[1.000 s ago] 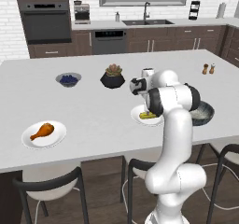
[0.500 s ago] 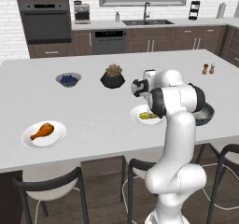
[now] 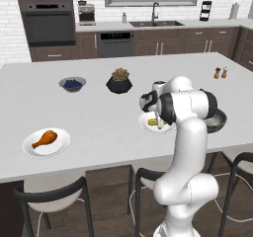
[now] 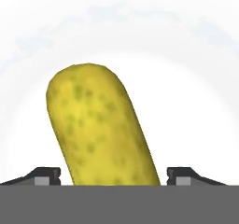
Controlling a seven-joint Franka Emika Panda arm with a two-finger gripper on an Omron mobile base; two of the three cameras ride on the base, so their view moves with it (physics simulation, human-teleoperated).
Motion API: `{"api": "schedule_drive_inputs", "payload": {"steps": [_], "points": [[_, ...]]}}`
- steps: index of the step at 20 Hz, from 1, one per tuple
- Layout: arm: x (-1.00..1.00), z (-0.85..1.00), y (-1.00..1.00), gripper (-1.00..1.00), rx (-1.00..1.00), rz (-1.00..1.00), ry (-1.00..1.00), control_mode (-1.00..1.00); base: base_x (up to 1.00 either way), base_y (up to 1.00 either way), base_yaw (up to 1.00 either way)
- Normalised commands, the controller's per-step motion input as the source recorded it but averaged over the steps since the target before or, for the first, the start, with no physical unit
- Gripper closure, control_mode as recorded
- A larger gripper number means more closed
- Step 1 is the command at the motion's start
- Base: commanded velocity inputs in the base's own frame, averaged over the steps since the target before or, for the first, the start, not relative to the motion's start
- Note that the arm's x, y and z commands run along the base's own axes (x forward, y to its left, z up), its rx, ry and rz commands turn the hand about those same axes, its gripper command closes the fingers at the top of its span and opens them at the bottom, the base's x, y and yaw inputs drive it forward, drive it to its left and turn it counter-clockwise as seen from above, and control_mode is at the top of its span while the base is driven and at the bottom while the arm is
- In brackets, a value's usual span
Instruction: Pick the chicken drumstick and cucumber from their plates and place them in the bowl. Then put the bowl in the fridge.
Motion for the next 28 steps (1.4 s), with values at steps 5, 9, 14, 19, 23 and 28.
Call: {"api": "schedule_drive_inputs", "payload": {"steps": [5, 9, 14, 19, 23, 28], "points": [[-0.02, -0.18, 0.05, 1.00, 0.00, 0.08, 0.00, -1.00, 0.00, 0.00, 0.00], [-0.14, -0.09, 0.00, 1.00, 0.00, 0.03, 0.00, -1.00, 0.00, 0.00, 0.00], [-0.45, 0.05, 0.00, 1.00, 0.00, 0.00, -0.06, -1.00, 0.00, 0.00, 0.00], [-0.78, 0.80, -0.01, 1.00, 0.00, -0.07, -0.13, -1.00, 0.00, 0.00, 0.00], [-0.78, 0.87, -0.03, 1.00, 0.00, -0.19, -0.13, -1.00, 0.00, 0.00, 0.00], [-0.45, 0.52, -0.33, 1.00, 0.00, -0.37, 0.02, -1.00, 0.00, 0.00, 0.00]]}}
